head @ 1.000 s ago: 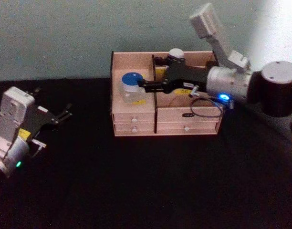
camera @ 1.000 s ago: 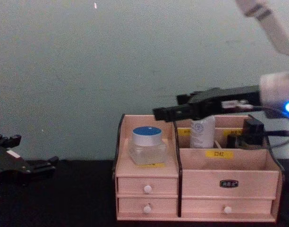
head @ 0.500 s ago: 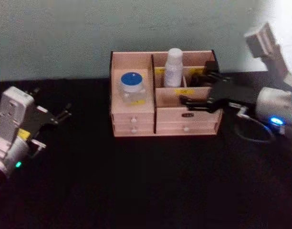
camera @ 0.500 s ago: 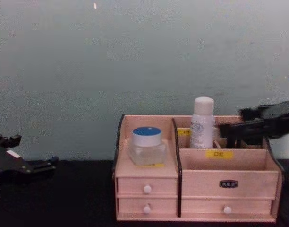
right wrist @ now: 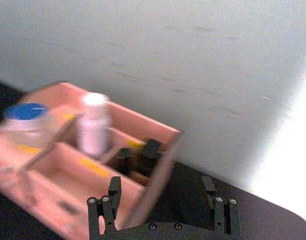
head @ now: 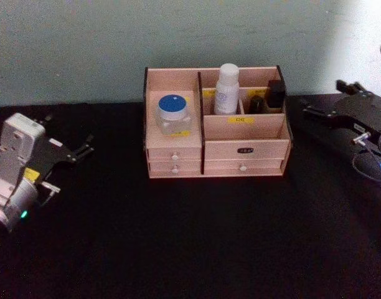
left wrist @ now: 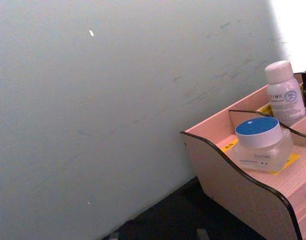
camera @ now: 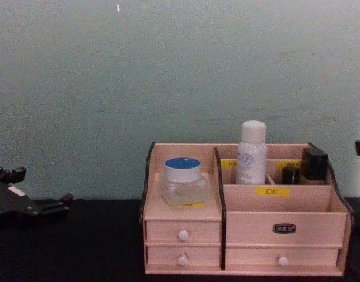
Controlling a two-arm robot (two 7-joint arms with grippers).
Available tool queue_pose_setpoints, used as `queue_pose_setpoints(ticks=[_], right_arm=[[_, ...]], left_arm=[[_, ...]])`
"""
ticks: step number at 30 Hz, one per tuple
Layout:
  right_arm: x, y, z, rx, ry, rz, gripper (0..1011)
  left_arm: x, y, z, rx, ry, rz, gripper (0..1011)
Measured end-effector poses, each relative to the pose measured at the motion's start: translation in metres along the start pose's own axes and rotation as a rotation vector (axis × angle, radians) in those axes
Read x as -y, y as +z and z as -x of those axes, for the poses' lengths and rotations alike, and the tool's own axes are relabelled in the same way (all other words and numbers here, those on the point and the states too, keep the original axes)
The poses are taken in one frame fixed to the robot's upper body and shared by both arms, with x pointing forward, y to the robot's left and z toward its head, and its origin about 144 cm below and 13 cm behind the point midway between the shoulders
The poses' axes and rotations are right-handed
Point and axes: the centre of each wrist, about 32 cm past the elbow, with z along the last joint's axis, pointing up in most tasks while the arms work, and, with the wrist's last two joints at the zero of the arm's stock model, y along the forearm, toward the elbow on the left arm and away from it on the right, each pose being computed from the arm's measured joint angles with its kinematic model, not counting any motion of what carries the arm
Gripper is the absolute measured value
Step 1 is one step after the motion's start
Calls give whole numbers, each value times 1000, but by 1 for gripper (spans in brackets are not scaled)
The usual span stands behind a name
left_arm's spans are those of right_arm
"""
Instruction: Pick up the facial cleanser and watermelon frost from the table and place them into the tiered storage box.
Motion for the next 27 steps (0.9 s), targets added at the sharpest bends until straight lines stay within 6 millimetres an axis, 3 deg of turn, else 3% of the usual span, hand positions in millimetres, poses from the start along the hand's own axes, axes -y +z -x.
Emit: queue_pose_setpoints(ticks=[12,21,27], right_arm=[[-17,-53,28,26,-323,4,1000],[-25,-74,39,-6,-340,65,1000],[-27,-76,40,-11,-323,82,1000]], left_arm=[[0,0,0,0,0,0,1001],[0,0,0,0,0,0,1001],[0,0,0,0,0,0,1001]])
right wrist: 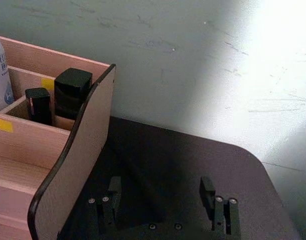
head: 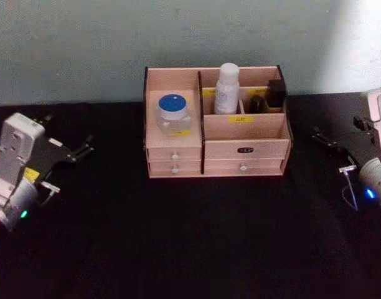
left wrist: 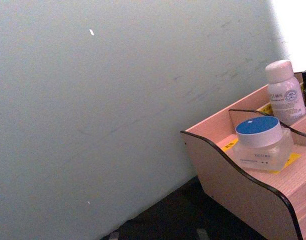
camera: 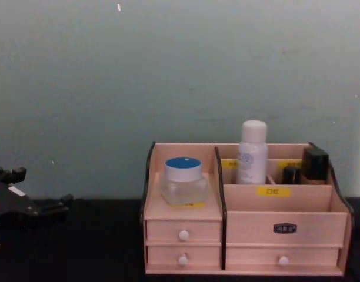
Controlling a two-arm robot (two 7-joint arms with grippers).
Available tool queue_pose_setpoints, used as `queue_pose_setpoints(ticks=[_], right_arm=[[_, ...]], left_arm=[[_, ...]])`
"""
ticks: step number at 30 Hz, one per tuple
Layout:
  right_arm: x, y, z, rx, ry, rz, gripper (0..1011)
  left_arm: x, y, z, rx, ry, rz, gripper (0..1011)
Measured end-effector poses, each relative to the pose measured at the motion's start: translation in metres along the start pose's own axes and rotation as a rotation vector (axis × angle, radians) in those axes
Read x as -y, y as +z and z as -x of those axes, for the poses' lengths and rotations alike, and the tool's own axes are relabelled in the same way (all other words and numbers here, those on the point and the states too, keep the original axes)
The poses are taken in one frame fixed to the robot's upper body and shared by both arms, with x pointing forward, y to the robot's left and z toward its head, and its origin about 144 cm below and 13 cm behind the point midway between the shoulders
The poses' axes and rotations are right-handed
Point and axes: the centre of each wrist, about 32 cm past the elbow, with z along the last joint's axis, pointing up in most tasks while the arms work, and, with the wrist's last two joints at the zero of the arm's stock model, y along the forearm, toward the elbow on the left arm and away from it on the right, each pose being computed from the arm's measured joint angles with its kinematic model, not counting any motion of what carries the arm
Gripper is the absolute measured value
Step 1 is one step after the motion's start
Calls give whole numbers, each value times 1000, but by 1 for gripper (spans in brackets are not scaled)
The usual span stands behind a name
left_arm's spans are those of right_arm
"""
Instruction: Pick up the facial cleanser and watermelon frost from the table and place them into the tiered storage box.
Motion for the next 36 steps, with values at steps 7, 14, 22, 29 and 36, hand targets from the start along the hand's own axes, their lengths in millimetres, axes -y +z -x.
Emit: queue_pose_setpoints(ticks=[7,14,22,29,36], right_arm=[[0,1,-1,1,0,-4,1000],[1,2,-1,2,0,-7,1000],[1,3,-1,1,0,-9,1000],[1,3,-1,1,-1,-10,1000],[1,3,-1,1,-1,-11,1000]], left_arm=[[0,0,0,0,0,0,1001],[0,0,0,0,0,0,1001],[0,0,0,0,0,0,1001],[0,0,0,0,0,0,1001],[0,0,0,0,0,0,1001]])
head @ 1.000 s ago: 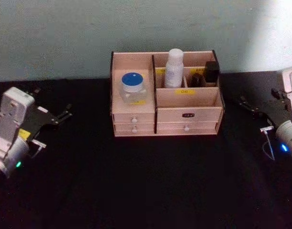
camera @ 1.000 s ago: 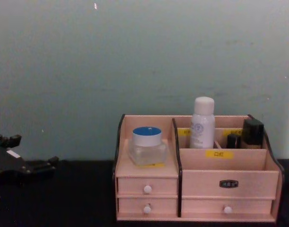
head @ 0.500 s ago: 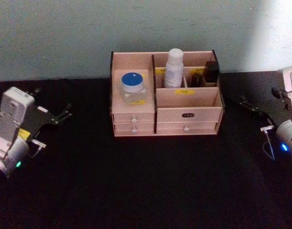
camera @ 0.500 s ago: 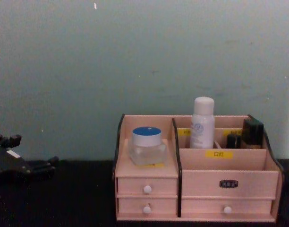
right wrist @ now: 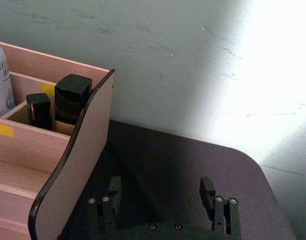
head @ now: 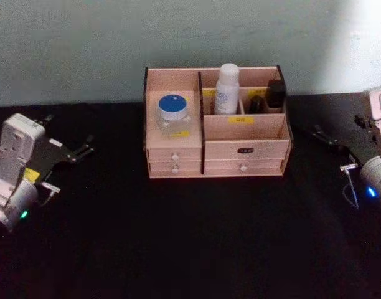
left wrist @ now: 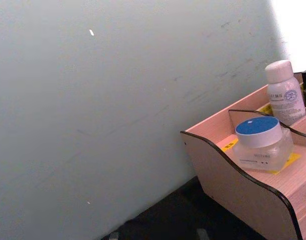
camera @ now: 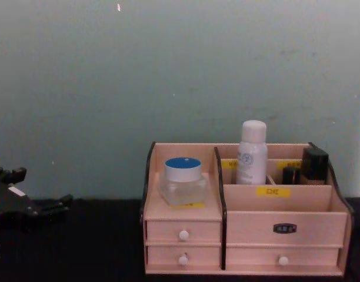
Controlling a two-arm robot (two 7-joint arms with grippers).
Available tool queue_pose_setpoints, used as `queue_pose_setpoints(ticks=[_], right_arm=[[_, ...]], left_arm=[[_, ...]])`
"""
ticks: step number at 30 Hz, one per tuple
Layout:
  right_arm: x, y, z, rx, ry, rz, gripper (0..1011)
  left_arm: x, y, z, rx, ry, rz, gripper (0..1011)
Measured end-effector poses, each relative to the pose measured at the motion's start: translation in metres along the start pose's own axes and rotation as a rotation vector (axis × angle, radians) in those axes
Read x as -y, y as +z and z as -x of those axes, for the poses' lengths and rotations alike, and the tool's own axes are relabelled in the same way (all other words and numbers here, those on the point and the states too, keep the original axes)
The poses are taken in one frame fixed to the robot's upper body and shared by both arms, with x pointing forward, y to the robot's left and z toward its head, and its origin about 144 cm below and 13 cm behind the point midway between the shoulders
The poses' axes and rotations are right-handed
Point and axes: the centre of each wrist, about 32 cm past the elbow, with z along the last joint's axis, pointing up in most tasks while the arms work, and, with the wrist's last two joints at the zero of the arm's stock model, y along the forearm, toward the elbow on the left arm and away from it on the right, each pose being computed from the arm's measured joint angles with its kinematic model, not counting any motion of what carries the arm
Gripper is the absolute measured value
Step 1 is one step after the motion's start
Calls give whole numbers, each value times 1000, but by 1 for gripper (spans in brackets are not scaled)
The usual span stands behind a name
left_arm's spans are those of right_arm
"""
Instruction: Pick up the facial cleanser and watermelon frost from the table and place them into the tiered storage box.
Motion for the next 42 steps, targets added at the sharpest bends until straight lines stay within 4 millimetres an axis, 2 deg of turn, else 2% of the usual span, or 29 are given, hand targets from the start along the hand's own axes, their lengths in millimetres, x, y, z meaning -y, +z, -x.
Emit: queue_pose_setpoints(ticks=[42], right_arm=[[0,0,0,0,0,0,1000]], left_arm=[[0,0,0,0,0,0,1001]])
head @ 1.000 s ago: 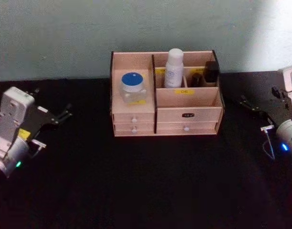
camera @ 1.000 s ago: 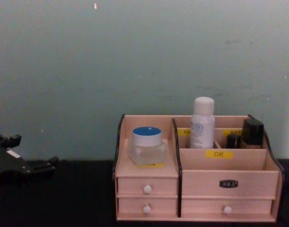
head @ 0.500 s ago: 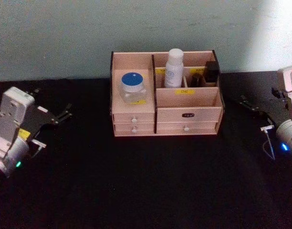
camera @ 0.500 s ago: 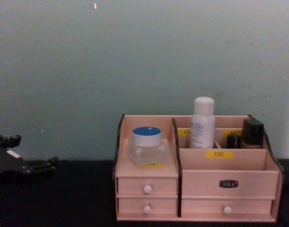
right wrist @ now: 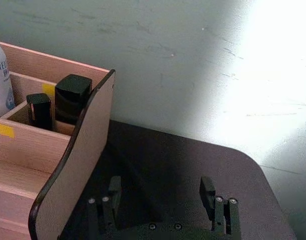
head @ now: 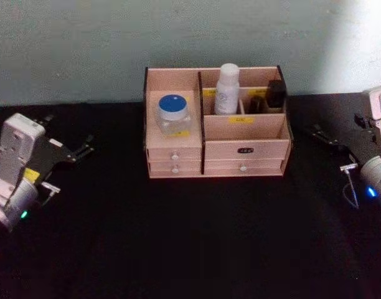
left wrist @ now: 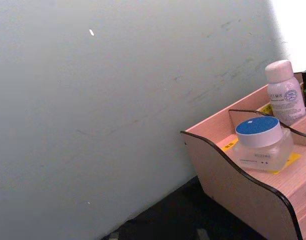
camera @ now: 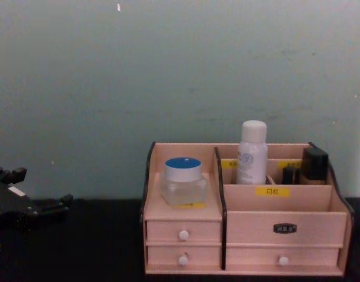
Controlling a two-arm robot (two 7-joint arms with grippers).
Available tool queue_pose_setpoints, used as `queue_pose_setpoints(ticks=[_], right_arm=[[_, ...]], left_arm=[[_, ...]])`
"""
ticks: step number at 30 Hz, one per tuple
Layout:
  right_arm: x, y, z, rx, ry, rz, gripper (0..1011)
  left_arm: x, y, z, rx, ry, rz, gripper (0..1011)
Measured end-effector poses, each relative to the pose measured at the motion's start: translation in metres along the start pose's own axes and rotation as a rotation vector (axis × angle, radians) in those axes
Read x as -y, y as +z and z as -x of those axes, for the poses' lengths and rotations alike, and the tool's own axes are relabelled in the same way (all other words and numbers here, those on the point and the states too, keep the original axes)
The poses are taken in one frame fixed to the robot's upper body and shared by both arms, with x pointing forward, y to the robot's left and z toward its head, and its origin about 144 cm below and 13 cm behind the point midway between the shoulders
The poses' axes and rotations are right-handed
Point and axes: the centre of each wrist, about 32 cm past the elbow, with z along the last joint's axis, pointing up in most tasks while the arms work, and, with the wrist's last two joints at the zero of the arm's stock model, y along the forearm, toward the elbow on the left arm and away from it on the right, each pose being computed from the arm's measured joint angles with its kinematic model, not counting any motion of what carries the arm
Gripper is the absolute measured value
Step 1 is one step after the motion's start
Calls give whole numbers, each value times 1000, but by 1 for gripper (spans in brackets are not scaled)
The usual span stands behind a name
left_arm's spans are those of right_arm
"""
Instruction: Pick up the facial cleanser and watermelon frost from the table and place them into the tiered storage box.
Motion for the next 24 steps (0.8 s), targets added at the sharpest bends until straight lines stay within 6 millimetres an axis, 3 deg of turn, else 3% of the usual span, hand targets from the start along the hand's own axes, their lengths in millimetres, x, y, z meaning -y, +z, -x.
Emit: queue_pose_setpoints(ticks=[24], right_arm=[[0,0,0,0,0,0,1000]], left_arm=[[0,0,0,0,0,0,1001]])
